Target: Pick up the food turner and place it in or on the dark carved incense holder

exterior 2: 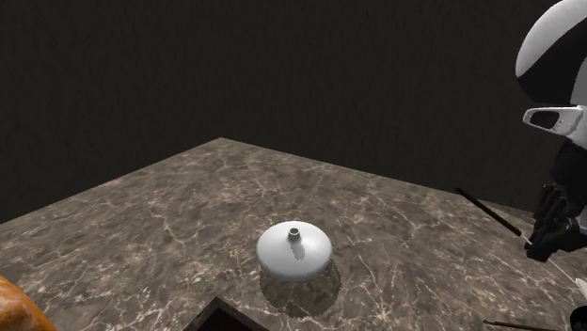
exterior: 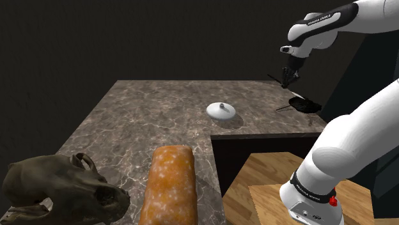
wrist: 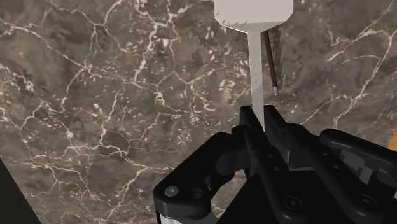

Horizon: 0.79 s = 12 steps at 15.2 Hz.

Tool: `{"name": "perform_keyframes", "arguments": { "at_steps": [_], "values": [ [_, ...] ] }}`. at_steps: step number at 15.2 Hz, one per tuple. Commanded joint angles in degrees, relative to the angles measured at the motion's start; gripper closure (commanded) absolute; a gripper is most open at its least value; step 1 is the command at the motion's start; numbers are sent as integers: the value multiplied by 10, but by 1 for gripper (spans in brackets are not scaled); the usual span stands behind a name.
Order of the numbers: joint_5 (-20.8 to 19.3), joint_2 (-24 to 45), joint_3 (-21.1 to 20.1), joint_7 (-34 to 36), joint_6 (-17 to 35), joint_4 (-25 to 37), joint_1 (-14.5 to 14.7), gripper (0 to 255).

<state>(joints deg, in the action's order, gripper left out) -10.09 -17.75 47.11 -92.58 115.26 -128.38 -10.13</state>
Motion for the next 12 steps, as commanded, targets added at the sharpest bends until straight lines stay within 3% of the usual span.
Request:
{"name": "perform_keyframes", "arguments": {
  "at_steps": [1,8,12],
  "values": [
    [-5,0,20,-29,-2,4,-10,255],
    [-8,17,106,-142,-19,44,-34,255],
    [1,32,121,-151,14,23,-28,255]
  ]
}}
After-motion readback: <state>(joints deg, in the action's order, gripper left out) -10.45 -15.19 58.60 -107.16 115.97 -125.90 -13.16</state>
